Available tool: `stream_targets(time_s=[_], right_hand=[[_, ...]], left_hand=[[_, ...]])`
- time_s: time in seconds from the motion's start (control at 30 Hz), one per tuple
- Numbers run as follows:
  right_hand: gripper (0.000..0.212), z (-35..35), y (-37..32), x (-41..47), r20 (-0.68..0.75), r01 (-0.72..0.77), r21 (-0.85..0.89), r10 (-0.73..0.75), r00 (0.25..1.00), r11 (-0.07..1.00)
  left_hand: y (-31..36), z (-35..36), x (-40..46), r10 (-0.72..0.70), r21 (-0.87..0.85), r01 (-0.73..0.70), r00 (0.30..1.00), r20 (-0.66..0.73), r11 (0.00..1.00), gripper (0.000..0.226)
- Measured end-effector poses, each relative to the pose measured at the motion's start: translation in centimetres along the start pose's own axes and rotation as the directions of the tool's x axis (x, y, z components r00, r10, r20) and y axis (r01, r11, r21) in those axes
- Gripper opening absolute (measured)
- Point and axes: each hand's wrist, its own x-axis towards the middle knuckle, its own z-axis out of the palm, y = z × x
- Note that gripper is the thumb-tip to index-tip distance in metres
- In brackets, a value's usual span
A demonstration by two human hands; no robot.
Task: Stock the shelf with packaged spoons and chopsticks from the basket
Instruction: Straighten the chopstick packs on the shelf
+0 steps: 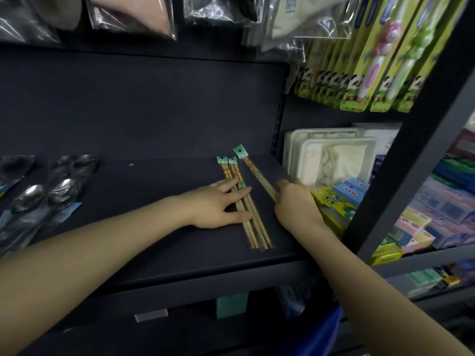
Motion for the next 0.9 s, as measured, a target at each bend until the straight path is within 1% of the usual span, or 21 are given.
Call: stream_targets(time_s=[0.07, 0.1, 0.13, 0.2, 0.23, 0.27, 0.4, 0.5, 0.53, 0.6, 0.67, 0.83, 0.9], right_hand=[[0.034, 0.0, 0.1, -0.7, -0.027, 0.106, 0.071, -0.104, 0.994, 0.992], [0.039, -0.1, 0.2, -1.2, 0.003, 0.149, 0.086, -0.150, 0.989, 0.985], [0.045, -0.2, 0.2, -1.7, 0.065, 0.166, 0.107, -0.173, 0.983, 0.980], [0.056, -0.5, 0.5, -2.3, 0.225, 0.148, 0.137, -0.177, 0.958, 0.979], [0.057, -0.5, 0.6, -2.4, 0.274, 0.148, 0.129, -0.179, 0.945, 0.980], [0.056, -0.5, 0.8, -2.5, 0.288, 0.160, 0.107, -0.185, 0.940, 0.981], [0.050, 0.3, 0.9, -2.2, 0.231, 0.205, 0.045, -0.209, 0.950, 0.978], [0.043, 1.0, 0.7, -1.6, 0.196, 0.175, 0.067, -0.185, 0.963, 0.982], [0.039, 1.1, 0.7, -1.3, 0.190, 0.160, 0.084, -0.173, 0.966, 0.984], [0.034, 1.1, 0.6, -1.0, 0.192, 0.130, 0.106, -0.149, 0.970, 0.986], [0.033, 0.8, 0.6, -0.9, 0.217, 0.113, 0.106, -0.134, 0.967, 0.988], [0.035, 0.1, 0.7, -0.7, 0.241, 0.097, 0.113, -0.122, 0.963, 0.989], [0.034, -0.3, 0.6, -0.7, 0.246, 0.088, 0.111, -0.114, 0.963, 0.990]], left_hand=[[0.3, -0.1, 0.6, -0.002, 0.000, 0.002, 1.000, -0.007, 1.000, 0.072], [0.4, -0.1, 1.0, -0.005, 0.007, 0.005, 1.000, -0.013, 1.000, 0.073], [0.7, -0.1, 1.5, -0.007, 0.017, 0.008, 1.000, -0.022, 1.000, 0.073], [1.2, -0.2, 2.4, -0.015, 0.039, 0.016, 0.999, -0.038, 0.999, 0.072], [1.4, -0.2, 2.8, -0.021, 0.044, 0.023, 0.999, -0.043, 0.999, 0.072], [1.5, -0.3, 3.1, -0.027, 0.045, 0.029, 0.999, -0.048, 0.999, 0.074], [1.4, -0.4, 3.5, -0.037, 0.046, 0.042, 0.995, -0.088, 0.998, 0.083], [1.5, -0.6, 3.3, -0.027, 0.102, 0.048, 0.979, -0.204, 0.994, 0.077], [1.6, -0.8, 3.3, -0.009, 0.104, 0.032, 0.977, -0.213, 0.994, 0.074], [1.8, -0.9, 3.1, 0.012, 0.082, 0.003, 0.984, -0.180, 0.997, 0.069], [1.8, -0.7, 2.9, 0.010, 0.036, -0.004, 0.988, -0.152, 0.999, 0.069], [1.8, -0.5, 2.8, 0.020, -0.042, -0.026, 0.989, -0.147, 0.999, 0.073], [1.8, -0.5, 3.0, 0.025, -0.071, -0.036, 0.989, -0.146, 0.997, 0.071]])
